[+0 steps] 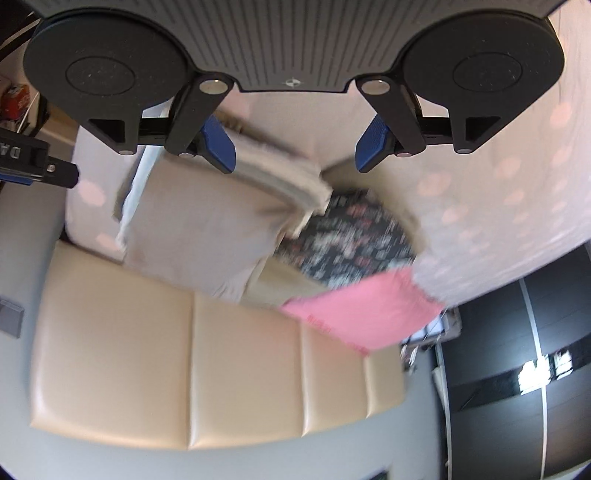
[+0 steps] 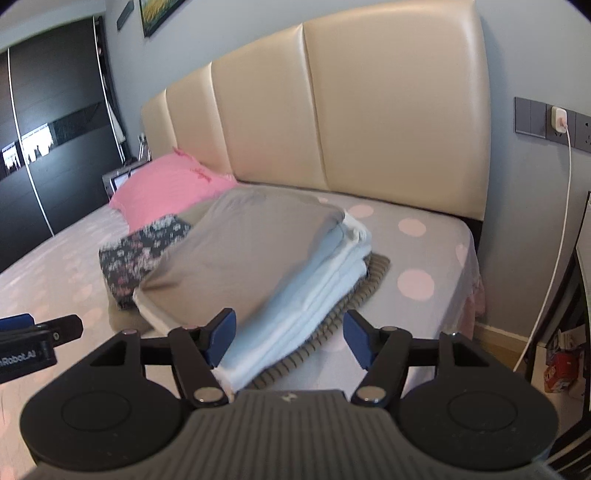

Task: Fold clothes

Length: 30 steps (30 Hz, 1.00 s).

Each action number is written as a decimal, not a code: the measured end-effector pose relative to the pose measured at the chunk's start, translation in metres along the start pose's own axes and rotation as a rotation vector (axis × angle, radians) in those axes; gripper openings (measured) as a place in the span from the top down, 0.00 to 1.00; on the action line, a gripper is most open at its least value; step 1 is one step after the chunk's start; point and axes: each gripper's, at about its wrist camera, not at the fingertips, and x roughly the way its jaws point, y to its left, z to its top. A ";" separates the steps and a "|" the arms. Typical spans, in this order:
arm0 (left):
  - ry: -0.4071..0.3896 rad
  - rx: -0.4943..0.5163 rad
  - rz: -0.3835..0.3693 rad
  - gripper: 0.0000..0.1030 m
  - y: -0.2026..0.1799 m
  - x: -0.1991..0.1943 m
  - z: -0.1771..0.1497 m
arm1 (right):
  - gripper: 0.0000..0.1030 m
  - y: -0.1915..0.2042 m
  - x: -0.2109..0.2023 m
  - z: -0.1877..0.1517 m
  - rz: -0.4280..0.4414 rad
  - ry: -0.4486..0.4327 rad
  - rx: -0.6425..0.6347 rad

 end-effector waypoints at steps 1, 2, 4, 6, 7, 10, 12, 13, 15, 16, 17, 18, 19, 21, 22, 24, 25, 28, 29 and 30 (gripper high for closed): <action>0.018 -0.011 0.009 0.31 0.000 0.001 -0.005 | 0.35 0.001 -0.002 -0.003 0.001 0.006 -0.007; 0.028 -0.033 0.009 0.31 0.003 0.001 -0.009 | 0.35 0.002 -0.003 -0.006 0.002 0.007 -0.014; 0.045 -0.052 0.015 0.31 0.005 0.000 -0.016 | 0.33 0.005 -0.005 -0.008 -0.001 0.001 -0.029; 0.061 -0.071 0.021 0.31 0.007 -0.001 -0.023 | 0.33 0.007 -0.005 -0.010 -0.004 -0.004 -0.046; 0.067 -0.066 0.030 0.31 0.006 0.000 -0.025 | 0.33 0.008 -0.005 -0.011 -0.006 -0.006 -0.054; 0.077 -0.062 0.040 0.31 0.005 0.000 -0.028 | 0.33 0.015 -0.006 -0.014 0.000 -0.013 -0.083; 0.082 -0.063 0.040 0.31 0.005 0.000 -0.029 | 0.33 0.018 -0.005 -0.015 0.003 -0.014 -0.097; 0.083 -0.063 0.041 0.31 0.005 0.000 -0.030 | 0.33 0.018 -0.005 -0.015 0.003 -0.013 -0.101; 0.084 -0.064 0.042 0.31 0.004 0.000 -0.030 | 0.33 0.018 -0.004 -0.014 0.001 -0.012 -0.101; 0.085 -0.064 0.042 0.31 0.004 0.000 -0.030 | 0.33 0.018 -0.004 -0.014 0.000 -0.012 -0.097; 0.088 -0.063 0.043 0.31 0.004 0.001 -0.031 | 0.33 0.017 -0.004 -0.014 -0.001 -0.011 -0.093; 0.091 -0.061 0.043 0.31 0.003 0.002 -0.031 | 0.33 0.016 -0.004 -0.014 -0.002 -0.009 -0.089; 0.093 -0.060 0.043 0.31 0.002 0.002 -0.031 | 0.33 0.015 -0.003 -0.014 -0.004 -0.008 -0.085; 0.099 -0.058 0.043 0.31 0.001 0.004 -0.031 | 0.33 0.014 -0.002 -0.014 -0.004 -0.005 -0.080; 0.102 -0.056 0.043 0.31 0.000 0.005 -0.031 | 0.33 0.014 -0.002 -0.014 -0.004 -0.003 -0.078; 0.107 -0.052 0.044 0.31 -0.001 0.005 -0.032 | 0.33 0.014 -0.002 -0.014 -0.003 -0.002 -0.076; 0.110 -0.050 0.045 0.31 -0.001 0.006 -0.032 | 0.33 0.014 -0.001 -0.014 -0.002 -0.002 -0.076; 0.114 -0.045 0.049 0.31 -0.002 0.007 -0.033 | 0.33 0.014 -0.002 -0.014 0.000 -0.003 -0.075; 0.114 -0.044 0.051 0.31 -0.002 0.007 -0.033 | 0.33 0.014 -0.001 -0.015 0.001 -0.003 -0.075; 0.114 -0.044 0.052 0.31 -0.002 0.007 -0.033 | 0.33 0.013 -0.001 -0.015 0.001 -0.002 -0.074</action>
